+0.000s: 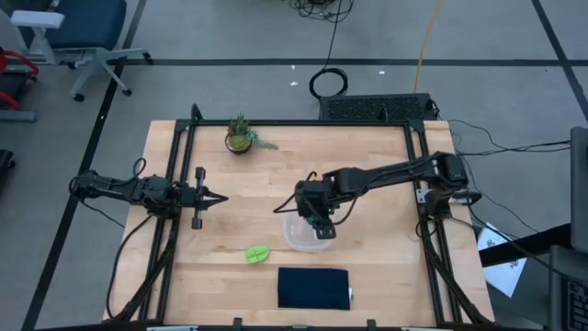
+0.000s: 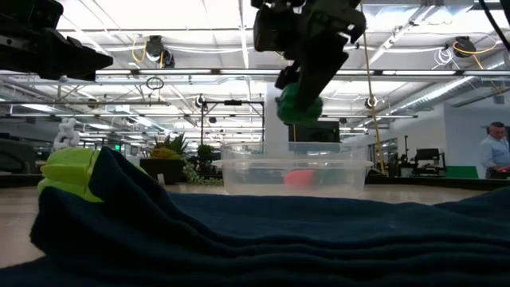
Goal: Pick and placing Produce into tupperware
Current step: Put the green bell pepper into the transparent bin
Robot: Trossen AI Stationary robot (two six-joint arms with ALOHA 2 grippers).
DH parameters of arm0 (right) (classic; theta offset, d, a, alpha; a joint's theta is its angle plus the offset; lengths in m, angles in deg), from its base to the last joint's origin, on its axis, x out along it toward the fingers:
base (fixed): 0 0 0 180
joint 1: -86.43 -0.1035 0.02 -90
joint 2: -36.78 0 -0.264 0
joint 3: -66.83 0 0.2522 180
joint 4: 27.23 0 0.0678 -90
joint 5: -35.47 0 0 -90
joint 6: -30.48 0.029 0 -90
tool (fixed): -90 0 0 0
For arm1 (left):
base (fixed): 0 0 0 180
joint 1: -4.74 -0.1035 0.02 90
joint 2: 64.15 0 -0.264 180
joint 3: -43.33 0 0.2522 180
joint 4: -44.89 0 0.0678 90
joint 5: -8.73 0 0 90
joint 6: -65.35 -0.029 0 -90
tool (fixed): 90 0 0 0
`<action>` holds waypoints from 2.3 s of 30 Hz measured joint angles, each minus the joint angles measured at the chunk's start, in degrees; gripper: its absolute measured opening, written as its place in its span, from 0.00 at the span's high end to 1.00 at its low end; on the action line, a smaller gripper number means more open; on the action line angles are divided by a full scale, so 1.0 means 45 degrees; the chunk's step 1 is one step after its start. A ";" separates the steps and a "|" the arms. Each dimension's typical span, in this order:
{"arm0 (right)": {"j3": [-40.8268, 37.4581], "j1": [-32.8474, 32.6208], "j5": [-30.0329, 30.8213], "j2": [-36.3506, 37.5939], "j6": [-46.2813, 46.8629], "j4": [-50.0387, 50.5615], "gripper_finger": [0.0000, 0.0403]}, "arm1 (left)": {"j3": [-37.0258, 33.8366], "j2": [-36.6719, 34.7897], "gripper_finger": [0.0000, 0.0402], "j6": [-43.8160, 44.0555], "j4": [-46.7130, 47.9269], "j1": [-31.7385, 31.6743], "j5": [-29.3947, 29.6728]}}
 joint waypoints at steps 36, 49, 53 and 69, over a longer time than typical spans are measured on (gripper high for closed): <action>-0.1213 -0.0528 0.0733 -0.1536 -0.0232 -0.2236 0.43 | 0.0000 -0.0003 1.00 0.0301 0.0246 0.0005 -0.0005; -0.1501 -0.0343 0.0738 -0.1532 -0.0053 -0.2568 0.43 | 0.0000 -0.0003 1.00 0.0248 0.0241 0.0000 -0.0005; -0.1501 -0.0352 0.0733 -0.1532 -0.0130 -0.2688 0.44 | 0.0000 -0.0003 1.00 0.0245 0.0241 0.0001 -0.0005; -0.1501 -0.0357 0.0698 -0.1532 -0.0168 -0.2712 0.43 | 0.0000 -0.0003 1.00 0.0228 0.0246 0.0005 -0.0005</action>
